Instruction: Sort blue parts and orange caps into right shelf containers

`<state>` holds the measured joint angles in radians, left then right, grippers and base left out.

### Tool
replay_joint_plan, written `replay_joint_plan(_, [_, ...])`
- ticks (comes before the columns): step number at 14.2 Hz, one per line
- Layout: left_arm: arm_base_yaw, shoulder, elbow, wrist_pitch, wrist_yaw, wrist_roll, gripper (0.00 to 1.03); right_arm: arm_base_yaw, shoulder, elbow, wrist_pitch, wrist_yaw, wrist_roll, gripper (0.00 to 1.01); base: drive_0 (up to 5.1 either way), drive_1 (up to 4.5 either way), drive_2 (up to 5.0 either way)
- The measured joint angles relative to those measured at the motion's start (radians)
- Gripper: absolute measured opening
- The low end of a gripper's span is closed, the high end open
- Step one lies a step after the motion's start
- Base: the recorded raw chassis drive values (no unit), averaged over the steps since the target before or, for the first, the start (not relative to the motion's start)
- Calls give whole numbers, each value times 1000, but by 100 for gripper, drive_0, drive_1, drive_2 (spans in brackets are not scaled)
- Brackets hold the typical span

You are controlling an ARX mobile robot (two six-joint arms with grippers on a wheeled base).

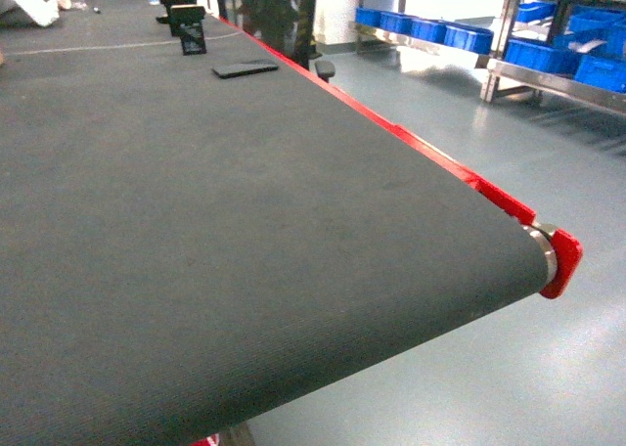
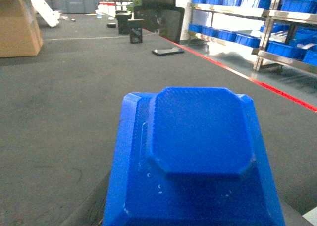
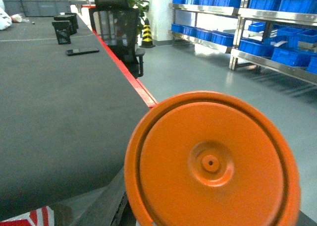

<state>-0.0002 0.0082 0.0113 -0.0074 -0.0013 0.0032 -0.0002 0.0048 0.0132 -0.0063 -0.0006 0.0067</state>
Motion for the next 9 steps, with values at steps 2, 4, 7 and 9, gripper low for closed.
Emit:
replay_joint_plan(2, [0, 0, 0, 0, 0, 0, 42, 0, 0, 0, 0, 0, 0, 44, -142, -142, -142])
replay_joint_plan(4, [0, 0, 0, 0, 0, 0, 42, 0, 0, 0, 0, 0, 0, 44, -142, -142, -142])
replay_joint_plan(7, [0, 0, 0, 0, 0, 0, 42, 0, 0, 0, 0, 0, 0, 44, -142, -142, -142])
replay_joint_plan(9, [0, 0, 0, 0, 0, 0, 42, 0, 0, 0, 0, 0, 0, 44, -142, -142, -142])
